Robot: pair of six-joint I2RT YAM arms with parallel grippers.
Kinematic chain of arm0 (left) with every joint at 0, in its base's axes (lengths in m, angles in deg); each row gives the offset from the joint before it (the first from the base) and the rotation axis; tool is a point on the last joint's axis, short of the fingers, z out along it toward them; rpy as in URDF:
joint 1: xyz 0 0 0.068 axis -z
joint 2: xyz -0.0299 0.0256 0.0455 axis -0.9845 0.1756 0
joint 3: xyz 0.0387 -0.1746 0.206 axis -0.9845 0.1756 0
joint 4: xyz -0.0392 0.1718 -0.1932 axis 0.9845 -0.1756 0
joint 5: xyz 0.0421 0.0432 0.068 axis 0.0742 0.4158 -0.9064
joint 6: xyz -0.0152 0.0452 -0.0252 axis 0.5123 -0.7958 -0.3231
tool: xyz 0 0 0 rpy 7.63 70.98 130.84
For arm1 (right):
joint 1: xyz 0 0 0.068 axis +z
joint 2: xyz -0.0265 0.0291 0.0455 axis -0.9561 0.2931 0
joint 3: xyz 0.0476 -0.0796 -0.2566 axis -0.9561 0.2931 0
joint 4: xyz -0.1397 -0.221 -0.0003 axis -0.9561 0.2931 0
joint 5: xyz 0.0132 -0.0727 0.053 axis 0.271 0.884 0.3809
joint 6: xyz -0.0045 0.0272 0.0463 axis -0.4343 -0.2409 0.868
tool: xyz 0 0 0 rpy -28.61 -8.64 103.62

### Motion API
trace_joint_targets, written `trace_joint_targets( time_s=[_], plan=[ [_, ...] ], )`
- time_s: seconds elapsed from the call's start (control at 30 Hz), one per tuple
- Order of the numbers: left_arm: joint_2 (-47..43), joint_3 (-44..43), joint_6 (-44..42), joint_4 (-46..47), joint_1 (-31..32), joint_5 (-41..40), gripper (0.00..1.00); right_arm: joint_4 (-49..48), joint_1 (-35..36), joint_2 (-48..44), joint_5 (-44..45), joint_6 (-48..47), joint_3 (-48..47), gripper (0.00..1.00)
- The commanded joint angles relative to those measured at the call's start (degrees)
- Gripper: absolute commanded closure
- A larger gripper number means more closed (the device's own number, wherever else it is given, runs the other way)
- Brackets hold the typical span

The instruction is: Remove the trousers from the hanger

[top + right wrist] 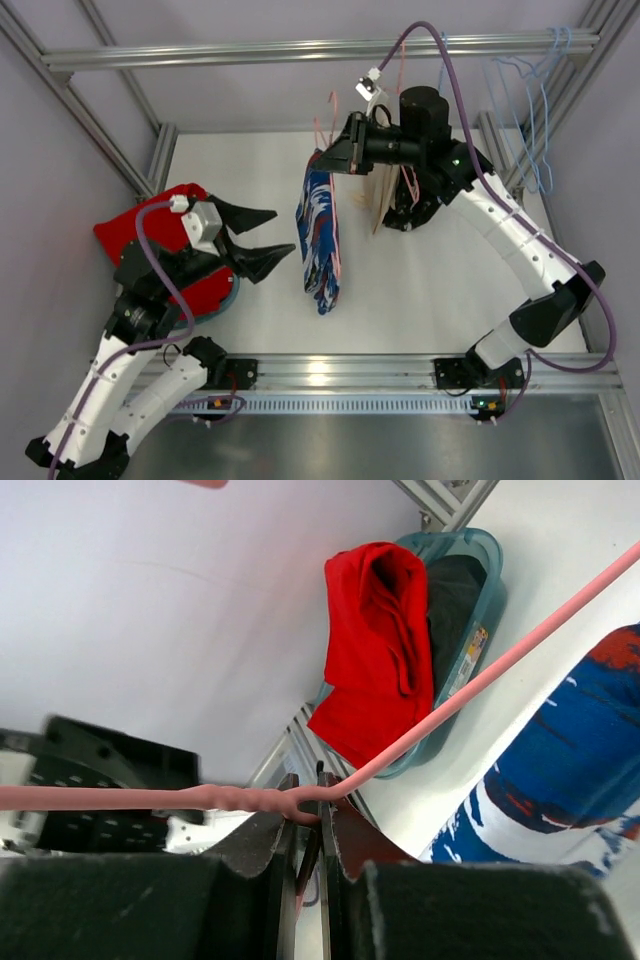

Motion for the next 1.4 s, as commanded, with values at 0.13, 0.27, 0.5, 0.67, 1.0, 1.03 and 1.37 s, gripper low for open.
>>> trace_joint_targets(
  time_s=[0.13,0.27,0.5,0.67,1.0,1.03,1.37],
  plan=[
    [-3.04,9.84,-19.53,-12.37,-0.1,1.87,0.23,-11.28,-2.74,-4.73,-1.71,7.52,-2.15,1.0],
    [0.65,10.82,-23.4,-12.02,0.25,2.83,0.21,-11.29,-3.27,-4.29,-1.27,8.05,-3.2,1.0],
    [6.27,11.52,-23.84,-3.85,7.54,-4.0,0.2,-11.64,-3.62,-2.97,-0.57,8.58,-5.13,1.0],
    [8.04,13.54,-23.41,3.43,14.4,-16.91,0.22,-12.08,-3.62,-2.09,-0.48,9.11,-6.98,1.0],
    [12.43,14.6,-25.69,13.82,15.72,-26.88,0.3,-12.95,-3.53,-1.65,-1.18,10.16,-6.72,1.0],
    [12.44,14.69,-25.43,14.0,15.81,-25.74,0.3,-13.22,-3.62,-1.74,-1.09,10.16,-6.72,1.0],
    [7.08,17.85,-24.02,9.87,15.9,-22.91,0.25,-13.48,-3.71,-1.48,-1.53,10.07,-6.72,1.0]
  ],
)
